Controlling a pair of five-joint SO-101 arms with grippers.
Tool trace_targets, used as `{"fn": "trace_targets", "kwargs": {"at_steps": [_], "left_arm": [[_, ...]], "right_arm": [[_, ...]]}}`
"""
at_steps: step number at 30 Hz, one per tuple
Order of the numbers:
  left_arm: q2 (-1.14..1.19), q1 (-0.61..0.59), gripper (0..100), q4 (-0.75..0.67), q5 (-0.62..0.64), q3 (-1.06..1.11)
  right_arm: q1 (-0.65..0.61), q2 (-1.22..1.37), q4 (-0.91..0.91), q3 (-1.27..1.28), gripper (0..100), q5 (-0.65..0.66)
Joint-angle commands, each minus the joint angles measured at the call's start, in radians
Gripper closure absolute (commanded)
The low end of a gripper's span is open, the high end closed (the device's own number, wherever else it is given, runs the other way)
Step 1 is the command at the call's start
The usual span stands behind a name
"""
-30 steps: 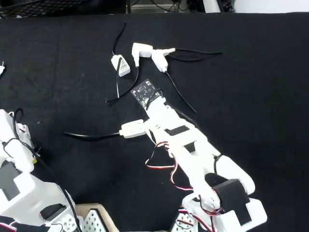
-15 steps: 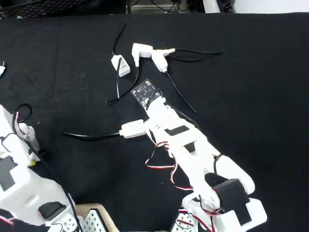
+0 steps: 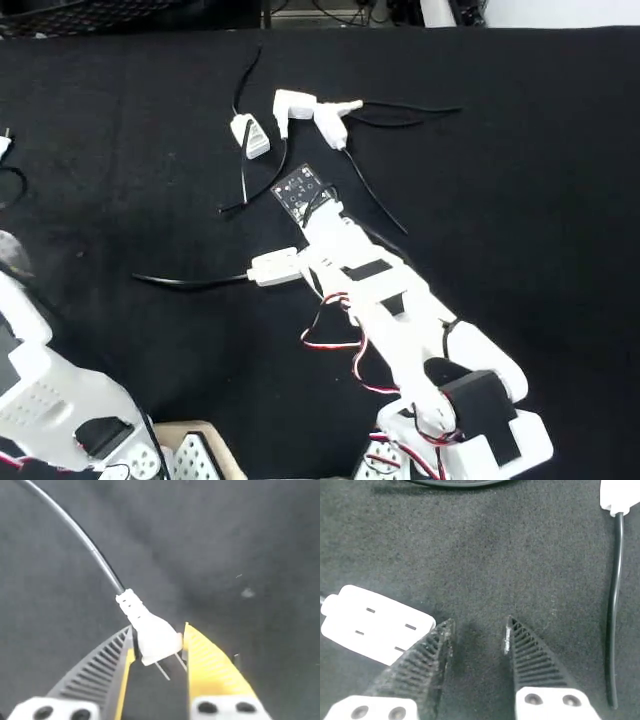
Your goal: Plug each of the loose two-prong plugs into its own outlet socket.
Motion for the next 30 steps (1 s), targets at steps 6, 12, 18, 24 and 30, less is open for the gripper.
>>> {"fn": "trace_targets", "kwargs": {"at_steps": [6,12,18,24,30], "left_arm": [[-0.014,0.133,97,0.133,-0.169,-0.248],[-0.012,0.364,97,0.135,-0.161,-0.206],[-0.012,0.627,97,0.132,-0.087,-0.183],[-0.012,0.872,97,0.133,-0.083,-0.183],[-0.012,1.075,97,0.135,-0.084,-0.219]], "right_arm": [[-0.014,-0.010,0.069,-0.062,84.7,0.000],[-0.066,-0.010,0.089,-0.050,84.7,0.127],[-0.089,-0.104,0.089,0.005,84.7,0.138],[-0.152,-0.361,0.044,0.176,84.7,0.140],[-0.118,-0.625,-0.296,0.486,86.1,0.133]]}}
